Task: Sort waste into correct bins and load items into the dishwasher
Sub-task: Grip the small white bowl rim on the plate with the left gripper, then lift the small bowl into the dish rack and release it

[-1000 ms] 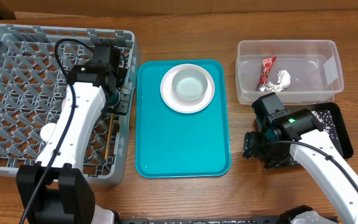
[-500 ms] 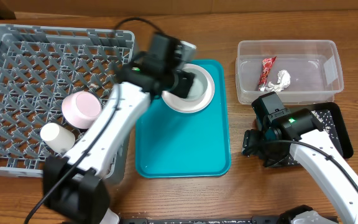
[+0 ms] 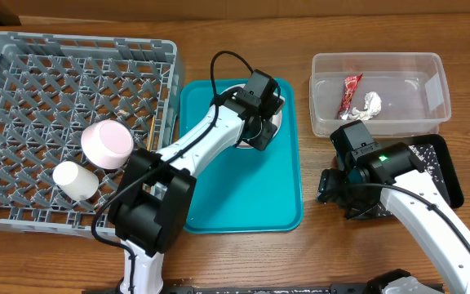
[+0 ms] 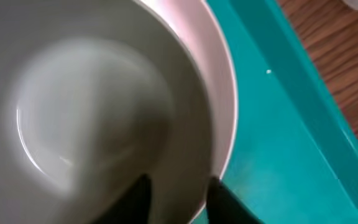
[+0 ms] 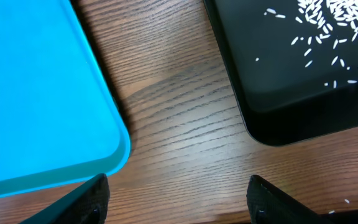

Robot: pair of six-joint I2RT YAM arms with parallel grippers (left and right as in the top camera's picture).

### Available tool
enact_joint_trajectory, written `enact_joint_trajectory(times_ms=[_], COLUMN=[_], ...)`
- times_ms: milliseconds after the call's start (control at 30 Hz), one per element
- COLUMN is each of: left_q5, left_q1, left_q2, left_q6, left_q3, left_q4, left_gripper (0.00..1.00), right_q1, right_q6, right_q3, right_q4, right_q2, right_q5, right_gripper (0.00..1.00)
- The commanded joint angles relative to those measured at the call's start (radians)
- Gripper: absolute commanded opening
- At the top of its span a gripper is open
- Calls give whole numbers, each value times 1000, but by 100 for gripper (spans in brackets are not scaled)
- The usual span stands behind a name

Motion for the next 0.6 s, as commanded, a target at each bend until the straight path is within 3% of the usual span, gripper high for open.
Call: enact_joint_trajectory(times_ms=[0,400,567], left_q5=[-113,-212,-6], left_q1=[-1,52,188], left_q2=[-4,-86,-177], left_q6=[5,-79,-78], left_q3=[33,391,422], left_q4=[-23,-309,-347], left_gripper=[4,4,4], right_q1=[-3,-3,-3], right_q6=[10,3,3], right_q3=[8,8,8], right_q4=[3,-13,-11], right_q2=[1,1,1], right_q5=[10,10,10], right_gripper=[72,72,73])
